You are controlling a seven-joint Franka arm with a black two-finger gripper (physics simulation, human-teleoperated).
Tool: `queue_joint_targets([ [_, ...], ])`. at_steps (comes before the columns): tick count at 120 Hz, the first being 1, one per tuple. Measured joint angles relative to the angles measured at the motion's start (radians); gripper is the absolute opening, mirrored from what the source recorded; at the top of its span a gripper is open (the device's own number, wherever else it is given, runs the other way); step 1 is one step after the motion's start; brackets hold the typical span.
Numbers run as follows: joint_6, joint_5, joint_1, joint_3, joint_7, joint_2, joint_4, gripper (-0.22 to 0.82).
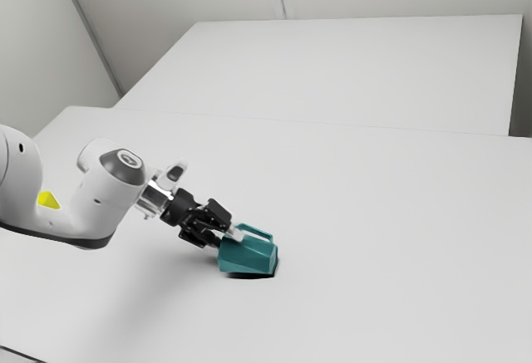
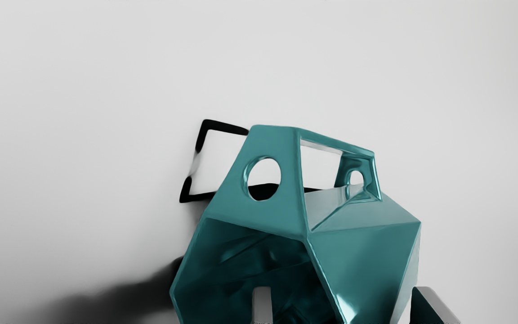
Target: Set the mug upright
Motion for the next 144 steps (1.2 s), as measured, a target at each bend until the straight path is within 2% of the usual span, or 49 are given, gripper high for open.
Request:
queue_joint_targets([
  [28, 0.000, -0.007, -0.035, 0.000, 0.017, 0.000, 0.000, 0.07],
  [59, 0.006, -0.003, -0.048, -0.001, 0.021, -0.003, 0.003, -0.08],
  [108, 0.025, 0.043, -0.037, -0.041, 0.020, -0.064, 0.063, -0.16],
  [144, 0.003, 0.358, -0.035, -0.053, -0.044, -0.066, 0.205, -0.18],
])
